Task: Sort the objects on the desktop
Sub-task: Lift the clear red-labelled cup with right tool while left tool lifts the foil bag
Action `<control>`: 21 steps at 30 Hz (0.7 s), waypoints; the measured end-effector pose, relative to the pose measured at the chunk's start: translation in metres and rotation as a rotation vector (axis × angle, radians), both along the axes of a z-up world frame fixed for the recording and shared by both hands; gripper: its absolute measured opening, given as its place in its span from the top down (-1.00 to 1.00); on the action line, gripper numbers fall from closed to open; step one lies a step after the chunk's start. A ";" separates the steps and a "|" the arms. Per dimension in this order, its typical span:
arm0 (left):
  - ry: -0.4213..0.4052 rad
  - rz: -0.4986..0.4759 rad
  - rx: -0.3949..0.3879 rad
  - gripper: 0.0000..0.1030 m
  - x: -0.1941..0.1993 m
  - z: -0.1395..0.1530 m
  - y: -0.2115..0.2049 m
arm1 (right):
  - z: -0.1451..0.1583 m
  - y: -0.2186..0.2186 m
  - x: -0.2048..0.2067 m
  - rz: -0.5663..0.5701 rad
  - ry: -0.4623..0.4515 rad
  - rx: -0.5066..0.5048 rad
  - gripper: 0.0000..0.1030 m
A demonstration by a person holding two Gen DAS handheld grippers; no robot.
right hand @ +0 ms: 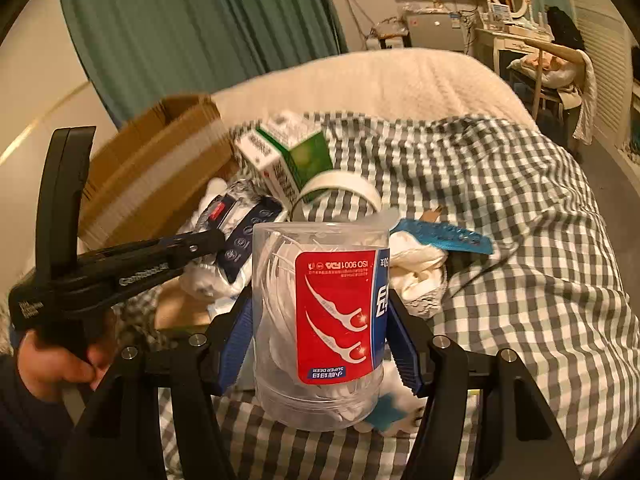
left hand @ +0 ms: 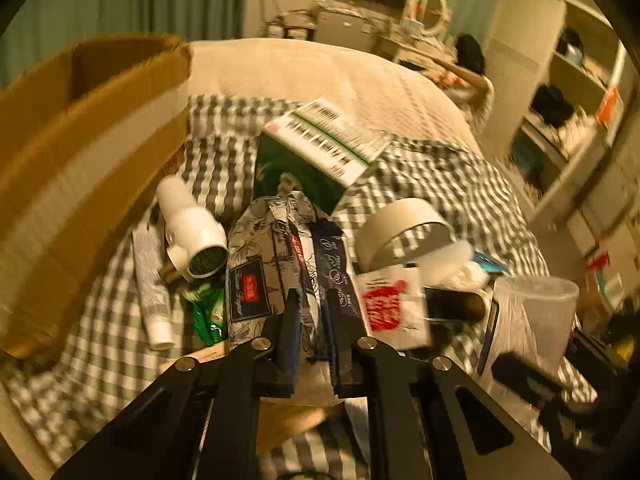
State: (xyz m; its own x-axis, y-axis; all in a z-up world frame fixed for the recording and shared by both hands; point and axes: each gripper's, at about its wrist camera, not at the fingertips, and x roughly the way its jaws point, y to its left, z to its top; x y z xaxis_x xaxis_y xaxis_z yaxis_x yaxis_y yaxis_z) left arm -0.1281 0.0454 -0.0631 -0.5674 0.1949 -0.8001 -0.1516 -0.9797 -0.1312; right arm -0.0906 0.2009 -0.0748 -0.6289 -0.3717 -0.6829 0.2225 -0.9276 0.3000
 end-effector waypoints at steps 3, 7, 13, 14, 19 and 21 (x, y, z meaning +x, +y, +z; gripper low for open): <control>-0.031 -0.057 -0.074 0.84 0.009 0.025 0.004 | 0.005 0.018 0.020 -0.014 0.015 -0.048 -0.19; -0.068 -0.028 0.032 0.85 0.017 0.047 -0.004 | 0.007 0.035 0.040 -0.051 0.010 -0.047 -0.19; 0.013 0.061 0.154 0.86 0.035 0.039 -0.024 | 0.029 0.031 0.059 -0.105 0.038 -0.006 -0.19; -0.009 0.052 0.175 0.85 0.033 0.033 -0.024 | 0.036 0.026 0.061 -0.108 0.048 0.012 -0.19; 0.026 0.004 0.052 -0.74 0.031 0.016 -0.033 | 0.044 0.013 0.057 -0.105 0.058 0.051 -0.19; 0.097 -0.038 0.056 -0.87 0.030 0.014 -0.032 | 0.041 0.009 0.052 -0.115 0.049 0.069 -0.19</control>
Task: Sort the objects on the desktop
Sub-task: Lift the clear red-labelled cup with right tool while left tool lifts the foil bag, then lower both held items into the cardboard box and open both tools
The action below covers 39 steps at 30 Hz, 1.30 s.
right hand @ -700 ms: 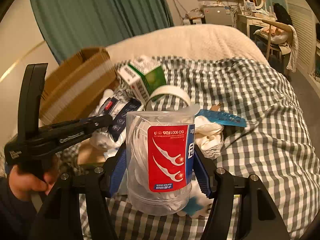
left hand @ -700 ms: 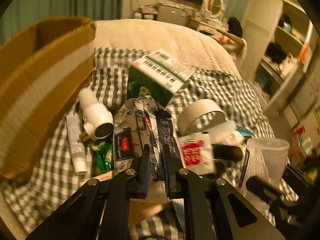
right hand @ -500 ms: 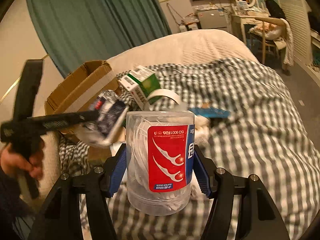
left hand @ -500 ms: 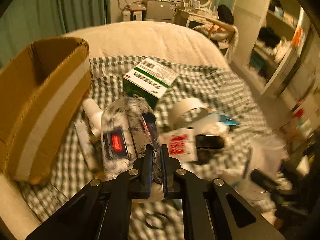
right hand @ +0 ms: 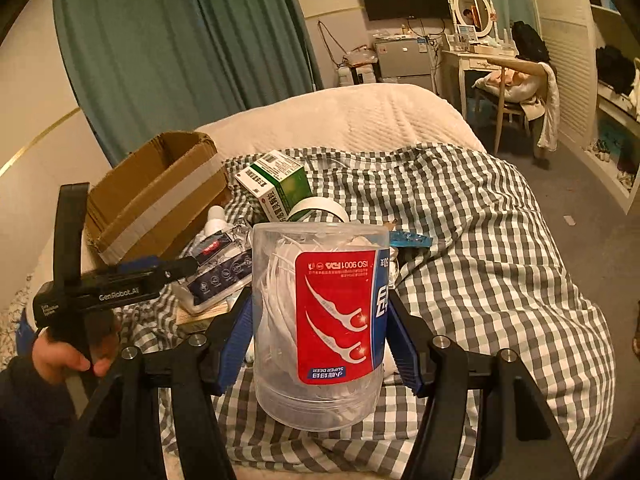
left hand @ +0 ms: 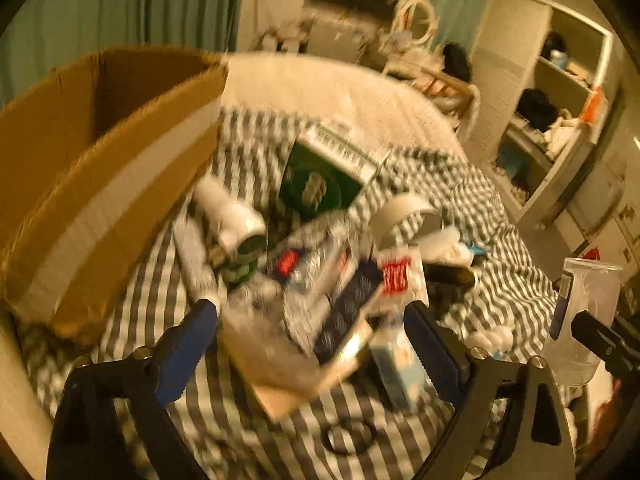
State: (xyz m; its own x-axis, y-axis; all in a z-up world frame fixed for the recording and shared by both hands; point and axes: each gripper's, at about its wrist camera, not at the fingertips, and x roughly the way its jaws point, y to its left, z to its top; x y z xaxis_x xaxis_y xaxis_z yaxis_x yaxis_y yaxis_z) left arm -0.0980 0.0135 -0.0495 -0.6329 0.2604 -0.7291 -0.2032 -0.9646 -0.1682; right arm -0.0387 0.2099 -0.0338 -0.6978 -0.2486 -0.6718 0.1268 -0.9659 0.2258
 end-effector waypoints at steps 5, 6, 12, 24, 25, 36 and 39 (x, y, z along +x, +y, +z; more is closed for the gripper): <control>-0.034 -0.088 -0.021 -0.89 -0.029 -0.023 0.016 | -0.015 -0.005 -0.011 0.002 -0.020 0.011 -0.19; -0.047 -0.094 -0.033 -0.85 -0.033 -0.033 0.017 | -0.018 -0.005 -0.012 0.007 -0.023 0.019 -0.19; -0.071 -0.064 -0.036 0.43 -0.043 -0.047 0.006 | -0.032 0.001 -0.016 0.022 -0.041 0.007 -0.19; 0.083 0.044 0.069 0.51 -0.012 0.059 -0.029 | 0.032 -0.036 -0.018 0.110 0.043 -0.060 -0.19; 0.112 0.061 0.077 0.51 -0.008 0.071 -0.037 | 0.043 -0.046 -0.022 0.134 0.056 -0.074 -0.19; 0.294 0.420 0.155 0.51 0.010 0.128 -0.200 | 0.119 -0.209 -0.105 0.399 0.134 -0.224 -0.19; 0.256 0.413 0.165 0.51 -0.008 0.107 -0.212 | 0.114 -0.247 -0.137 0.402 0.112 -0.250 -0.19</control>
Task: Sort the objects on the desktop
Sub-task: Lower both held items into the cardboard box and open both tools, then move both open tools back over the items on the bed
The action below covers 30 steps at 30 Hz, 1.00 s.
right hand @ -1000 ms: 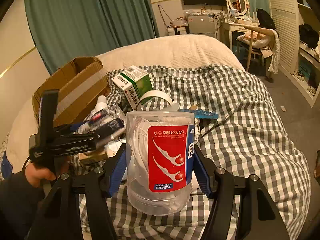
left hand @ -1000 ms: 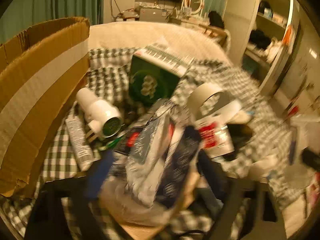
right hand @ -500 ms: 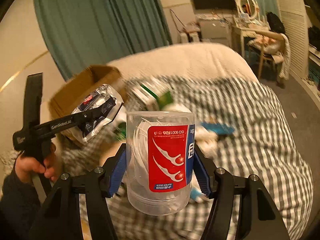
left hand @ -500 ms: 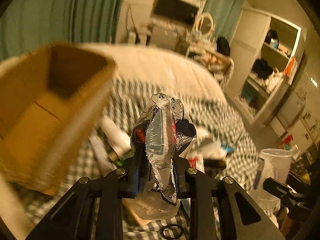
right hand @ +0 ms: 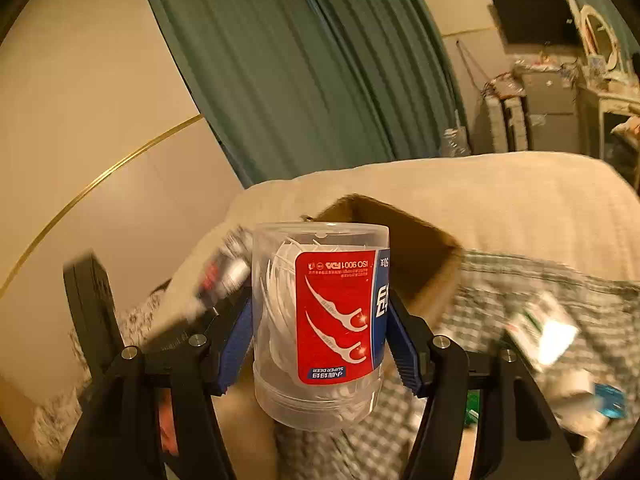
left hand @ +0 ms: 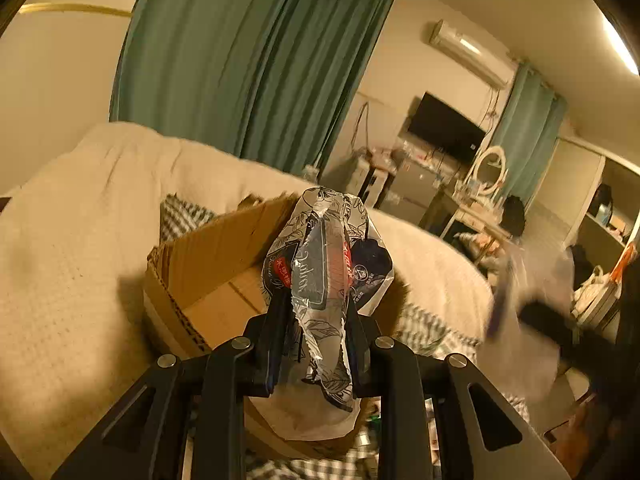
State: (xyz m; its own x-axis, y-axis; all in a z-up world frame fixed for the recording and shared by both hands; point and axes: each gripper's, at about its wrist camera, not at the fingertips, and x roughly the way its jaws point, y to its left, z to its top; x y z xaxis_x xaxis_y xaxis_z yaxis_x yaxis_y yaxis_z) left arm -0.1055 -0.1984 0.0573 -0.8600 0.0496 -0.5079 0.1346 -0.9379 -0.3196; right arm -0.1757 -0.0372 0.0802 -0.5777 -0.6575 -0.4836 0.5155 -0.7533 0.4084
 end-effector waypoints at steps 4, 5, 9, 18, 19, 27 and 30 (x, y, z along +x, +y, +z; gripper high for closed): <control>-0.004 -0.058 -0.013 0.29 -0.017 -0.016 0.000 | -0.011 -0.021 -0.034 -0.077 -0.018 0.001 -0.26; 0.002 -0.057 -0.008 -0.14 -0.014 -0.020 0.000 | -0.011 -0.020 -0.039 -0.095 -0.018 -0.009 -0.60; 0.015 0.000 0.049 -0.86 -0.016 -0.022 -0.006 | 0.000 -0.007 -0.044 -0.168 0.023 -0.043 -0.94; 0.029 -0.005 0.041 -0.92 0.012 0.002 0.012 | 0.022 0.057 0.014 -0.237 0.049 -0.008 -0.94; 0.019 -0.014 0.030 -0.92 0.016 0.004 0.020 | 0.024 0.065 0.022 -0.250 0.059 0.004 -0.94; -0.035 -0.138 -0.086 -1.00 0.054 -0.011 0.101 | 0.017 0.153 0.098 -0.345 0.094 0.122 -0.94; -0.070 -0.188 -0.115 -1.00 0.069 -0.035 0.128 | -0.012 0.185 0.120 -0.374 0.082 0.190 -0.94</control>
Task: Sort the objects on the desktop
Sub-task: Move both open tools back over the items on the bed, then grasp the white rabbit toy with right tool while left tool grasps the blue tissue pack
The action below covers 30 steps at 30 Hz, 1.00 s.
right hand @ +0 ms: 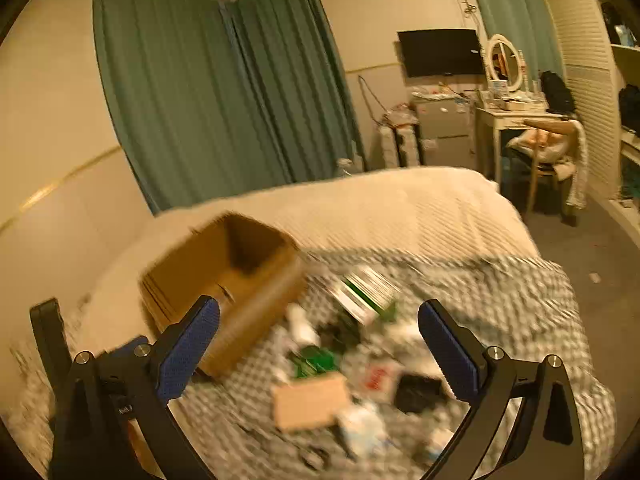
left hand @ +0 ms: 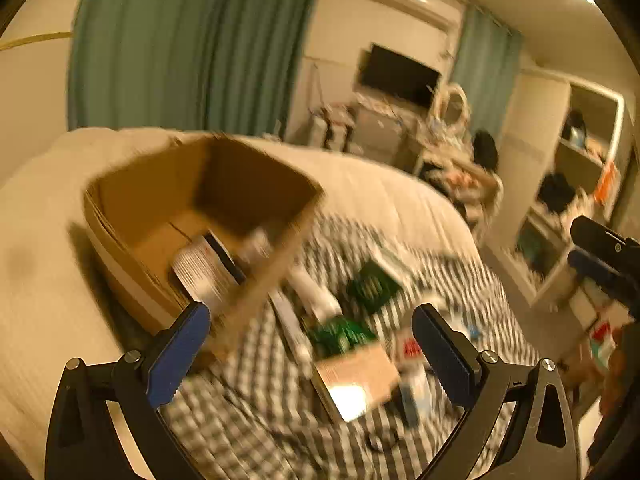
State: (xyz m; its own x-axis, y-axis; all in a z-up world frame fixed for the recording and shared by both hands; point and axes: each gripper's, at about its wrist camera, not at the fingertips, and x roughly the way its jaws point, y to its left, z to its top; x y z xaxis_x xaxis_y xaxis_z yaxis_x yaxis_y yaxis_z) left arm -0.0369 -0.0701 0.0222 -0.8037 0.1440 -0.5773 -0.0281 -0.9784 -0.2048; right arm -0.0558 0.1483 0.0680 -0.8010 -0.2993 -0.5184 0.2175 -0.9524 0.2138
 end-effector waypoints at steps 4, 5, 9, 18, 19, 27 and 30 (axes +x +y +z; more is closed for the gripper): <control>-0.100 -0.058 -0.009 -1.00 0.003 -0.031 0.038 | -0.057 0.036 0.020 -0.040 -0.068 0.095 -0.95; -0.115 -0.075 -0.007 -1.00 0.003 -0.039 0.048 | -0.074 0.044 0.024 -0.052 -0.099 0.098 -0.95; -0.184 -0.116 -0.073 -1.00 -0.008 -0.070 0.080 | -0.102 0.054 0.019 -0.023 -0.139 0.067 -0.95; -0.305 -0.078 -0.039 -1.00 -0.031 -0.112 0.083 | -0.176 0.074 -0.019 -0.096 -0.390 0.107 -0.95; -0.310 -0.089 -0.030 -1.00 -0.031 -0.113 0.086 | -0.179 0.075 -0.022 -0.095 -0.410 0.102 -0.95; -0.260 -0.211 -0.107 -1.00 -0.019 -0.112 0.127 | -0.206 0.062 -0.046 -0.042 -0.506 0.201 -0.35; -0.244 -0.246 -0.128 -1.00 -0.021 -0.113 0.142 | -0.191 0.076 -0.043 -0.079 -0.476 0.157 -0.35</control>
State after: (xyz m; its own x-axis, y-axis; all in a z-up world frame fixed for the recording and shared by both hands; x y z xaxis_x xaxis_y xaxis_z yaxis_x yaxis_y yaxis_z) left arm -0.0578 0.0716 -0.0903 -0.5901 0.2303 -0.7738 -0.2311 -0.9665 -0.1114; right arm -0.0983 0.2241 -0.1233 -0.4816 -0.1367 -0.8657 0.0569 -0.9905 0.1248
